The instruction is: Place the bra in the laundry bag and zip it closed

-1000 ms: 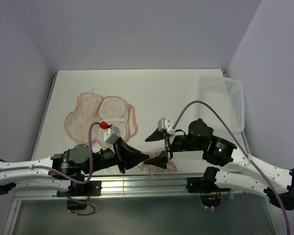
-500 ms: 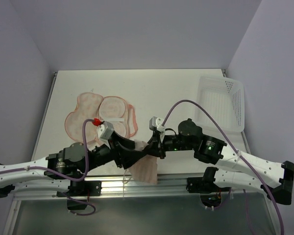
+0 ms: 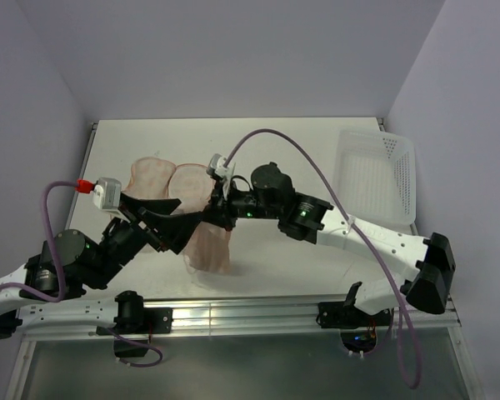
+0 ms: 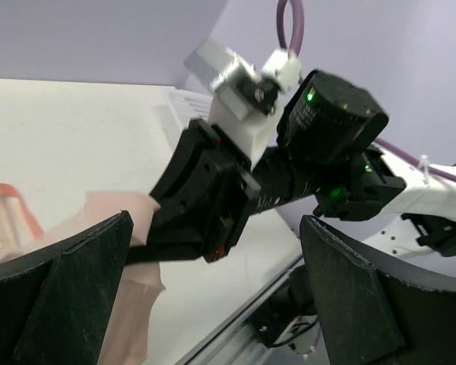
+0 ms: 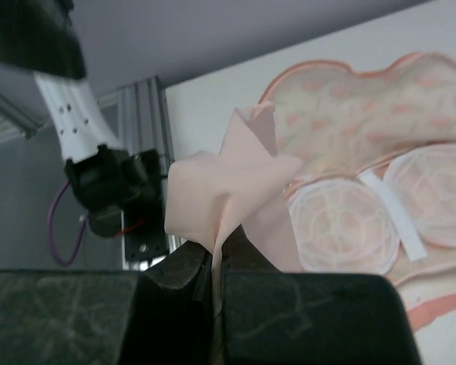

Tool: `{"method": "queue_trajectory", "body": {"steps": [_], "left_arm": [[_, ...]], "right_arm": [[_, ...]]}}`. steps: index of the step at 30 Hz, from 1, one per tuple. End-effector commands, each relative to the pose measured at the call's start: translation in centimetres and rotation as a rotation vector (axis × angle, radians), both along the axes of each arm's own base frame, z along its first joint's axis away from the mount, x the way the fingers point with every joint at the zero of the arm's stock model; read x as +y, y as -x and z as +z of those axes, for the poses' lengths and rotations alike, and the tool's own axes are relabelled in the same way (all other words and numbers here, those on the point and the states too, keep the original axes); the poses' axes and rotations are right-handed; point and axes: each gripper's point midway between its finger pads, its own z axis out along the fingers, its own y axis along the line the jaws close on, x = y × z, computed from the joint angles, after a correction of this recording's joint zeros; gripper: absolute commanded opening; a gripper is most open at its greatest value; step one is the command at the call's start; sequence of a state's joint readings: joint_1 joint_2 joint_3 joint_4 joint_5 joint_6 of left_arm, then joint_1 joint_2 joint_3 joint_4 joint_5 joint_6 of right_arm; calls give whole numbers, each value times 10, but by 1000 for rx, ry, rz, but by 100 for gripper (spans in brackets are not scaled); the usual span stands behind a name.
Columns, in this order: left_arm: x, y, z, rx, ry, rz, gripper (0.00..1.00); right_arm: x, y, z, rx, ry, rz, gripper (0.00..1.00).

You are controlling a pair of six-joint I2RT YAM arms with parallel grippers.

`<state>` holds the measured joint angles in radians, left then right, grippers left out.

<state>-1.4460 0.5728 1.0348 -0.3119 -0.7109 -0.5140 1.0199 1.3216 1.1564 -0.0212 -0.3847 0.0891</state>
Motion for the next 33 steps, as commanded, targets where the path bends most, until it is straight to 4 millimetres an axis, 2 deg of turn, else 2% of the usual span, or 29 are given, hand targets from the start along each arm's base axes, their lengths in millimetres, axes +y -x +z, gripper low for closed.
{"method": "queue_trajectory", "body": {"steps": [1, 2, 3, 4, 5, 6, 8, 9, 10, 11, 12, 14, 15, 20, 26, 27, 33], "left_arm": [[17, -15, -4, -15, -76, 118, 99], [18, -16, -3, -19, -76, 126, 99], [19, -18, -2, -32, -83, 136, 99], [21, -19, 0, -36, -79, 148, 99], [25, -20, 5, -43, -60, 157, 99], [26, -20, 7, -49, -53, 159, 99], [31, -20, 14, -70, -36, 161, 99], [34, -20, 16, -77, -38, 166, 99], [35, -21, 16, -80, -37, 170, 99], [38, -21, 17, -84, -35, 179, 99], [40, -22, 17, -87, -41, 187, 99], [41, -23, 16, -88, -45, 195, 99], [42, -24, 16, -90, -47, 197, 99], [43, -24, 14, -92, -51, 199, 99], [43, -27, 10, -89, -69, 226, 99], [43, -27, 10, -91, -73, 229, 99], [44, -29, 9, -90, -74, 239, 99]], "right_arm": [[22, -18, 53, -55, -149, 1, 0], [27, -19, 57, -44, -162, 7, 0], [38, -24, 49, -26, -147, 15, 0], [44, -27, 61, -33, -166, 20, 0], [49, -30, 61, -35, -163, 25, 0], [57, -38, 50, -23, -141, 20, 0], [66, -46, 55, -12, -150, 34, 0], [72, -57, 43, 12, -134, 33, 0], [76, -58, 50, 13, -153, 60, 0], [78, -61, 49, 27, -157, 63, 0], [82, -71, 44, 38, -155, 55, 0], [85, -75, 41, 58, -164, 71, 0], [89, -79, 32, 73, -154, 76, 0], [90, -98, 23, 112, -176, 80, 0], [93, -125, -1, 192, -185, 82, 0], [95, -127, -8, 207, -179, 87, 0], [98, -131, -18, 244, -181, 82, 0]]}}
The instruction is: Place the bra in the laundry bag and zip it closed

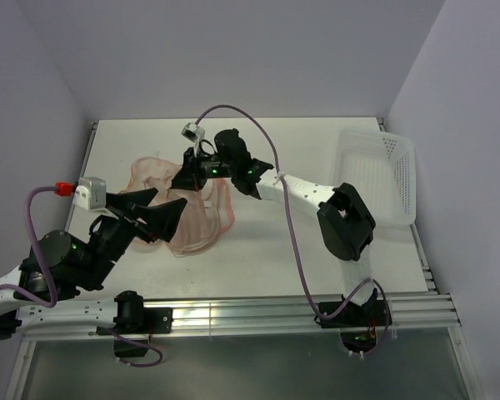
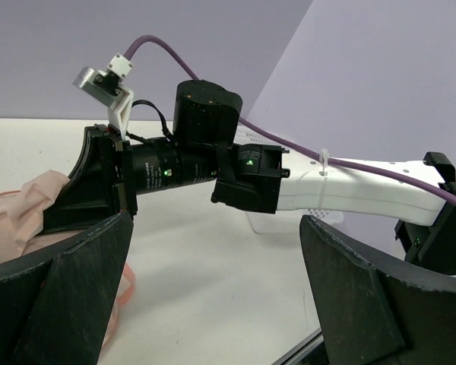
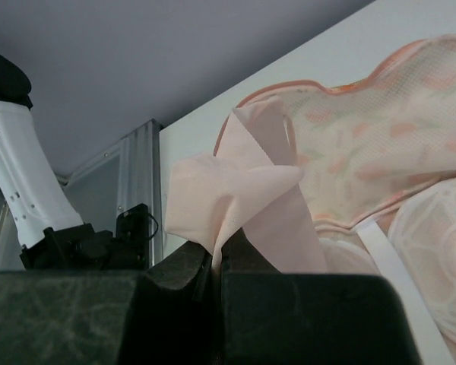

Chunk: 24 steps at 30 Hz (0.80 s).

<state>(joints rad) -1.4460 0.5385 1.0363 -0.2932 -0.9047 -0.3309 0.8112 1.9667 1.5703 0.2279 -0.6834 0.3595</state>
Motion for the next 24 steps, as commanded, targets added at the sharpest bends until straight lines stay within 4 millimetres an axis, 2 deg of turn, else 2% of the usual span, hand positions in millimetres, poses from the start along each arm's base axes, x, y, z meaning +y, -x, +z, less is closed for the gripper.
{"method": "queue_trajectory", "body": {"steps": [1, 12, 14, 19, 23, 24], "left_arm": [[3, -3, 7, -11, 17, 27, 99], [-17, -5, -9, 2, -15, 23, 99], [-24, -7, -17, 3, -36, 31, 99], [-49, -12, -31, 1, -74, 29, 99], [-62, -20, -33, -8, -68, 15, 99], [-59, -28, -33, -11, -60, 34, 99]], "right_arm": [[7, -2, 36, -56, -95, 9, 0], [-1, -44, -19, 25, -19, -60, 0], [-4, -51, -32, 37, 6, -80, 0], [-7, -69, -47, 39, 51, -116, 0], [-6, -85, -62, 36, 93, -150, 3], [-8, -89, -67, 38, 110, -159, 4]]}}
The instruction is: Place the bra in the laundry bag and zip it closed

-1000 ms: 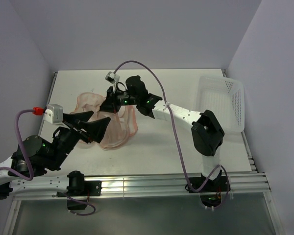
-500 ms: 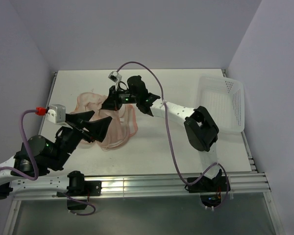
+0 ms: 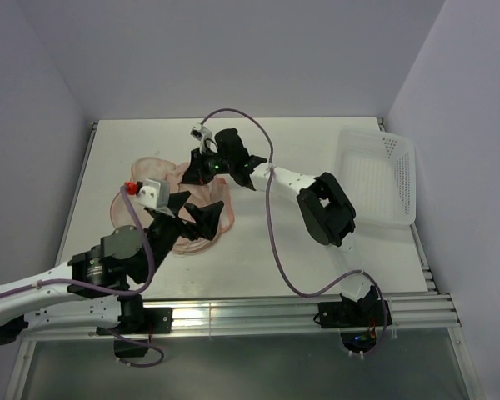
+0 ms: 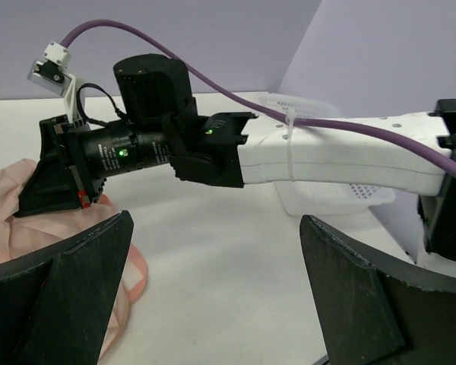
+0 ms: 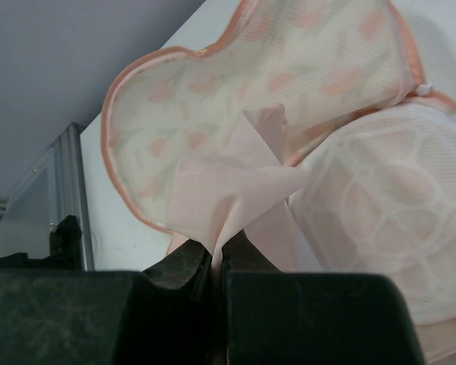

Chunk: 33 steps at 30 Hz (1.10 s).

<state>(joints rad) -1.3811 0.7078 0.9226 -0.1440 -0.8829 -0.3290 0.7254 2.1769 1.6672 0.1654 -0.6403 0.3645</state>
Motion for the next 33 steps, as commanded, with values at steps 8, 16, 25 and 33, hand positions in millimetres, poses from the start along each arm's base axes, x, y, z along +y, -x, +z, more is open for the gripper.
{"method": "queue_trajectory", "body": {"steps": [8, 16, 25, 33], "left_arm": [[-15, -34, 1, 4, 88, -52, 99], [-17, -38, -7, 29, 90, -50, 99], [-8, -41, -14, 49, 83, -19, 99], [18, -34, 9, 22, 90, 21, 99]], "right_arm": [[5, -51, -7, -93, 65, -92, 21], [2, -77, -24, -109, 92, -175, 37], [-7, -80, 17, -185, 62, -218, 92], [-30, -83, 66, -290, 59, -320, 96]]}}
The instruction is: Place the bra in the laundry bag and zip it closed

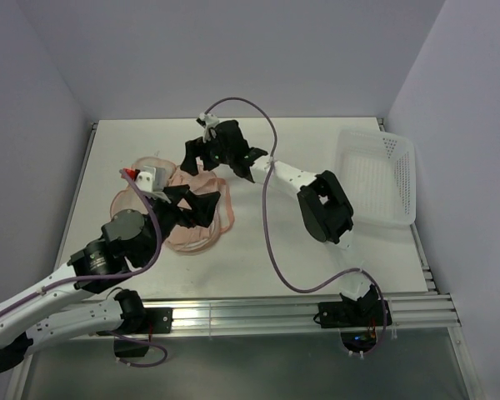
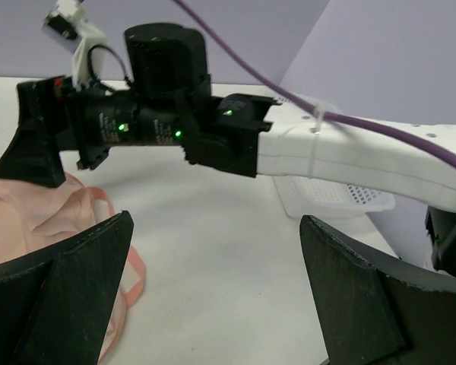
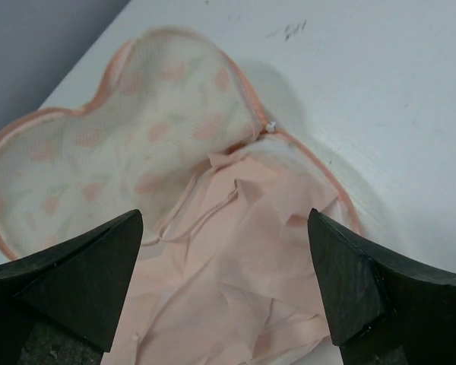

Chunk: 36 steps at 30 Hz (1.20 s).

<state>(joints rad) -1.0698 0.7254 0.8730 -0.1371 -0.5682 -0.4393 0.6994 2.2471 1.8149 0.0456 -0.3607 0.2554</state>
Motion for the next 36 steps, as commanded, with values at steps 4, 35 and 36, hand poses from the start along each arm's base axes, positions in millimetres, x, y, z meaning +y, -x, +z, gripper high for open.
{"method": "queue_trajectory", "body": {"steps": [4, 35, 36], "left_arm": [[25, 9, 52, -64, 77, 20, 99], [60, 21, 41, 10, 86, 75, 86], [63, 19, 37, 20, 88, 98, 86]], "right_arm": [[-23, -4, 79, -171, -39, -78, 98], [24, 238, -40, -182, 399, 548, 25], [29, 239, -42, -185, 408, 558, 25]]}}
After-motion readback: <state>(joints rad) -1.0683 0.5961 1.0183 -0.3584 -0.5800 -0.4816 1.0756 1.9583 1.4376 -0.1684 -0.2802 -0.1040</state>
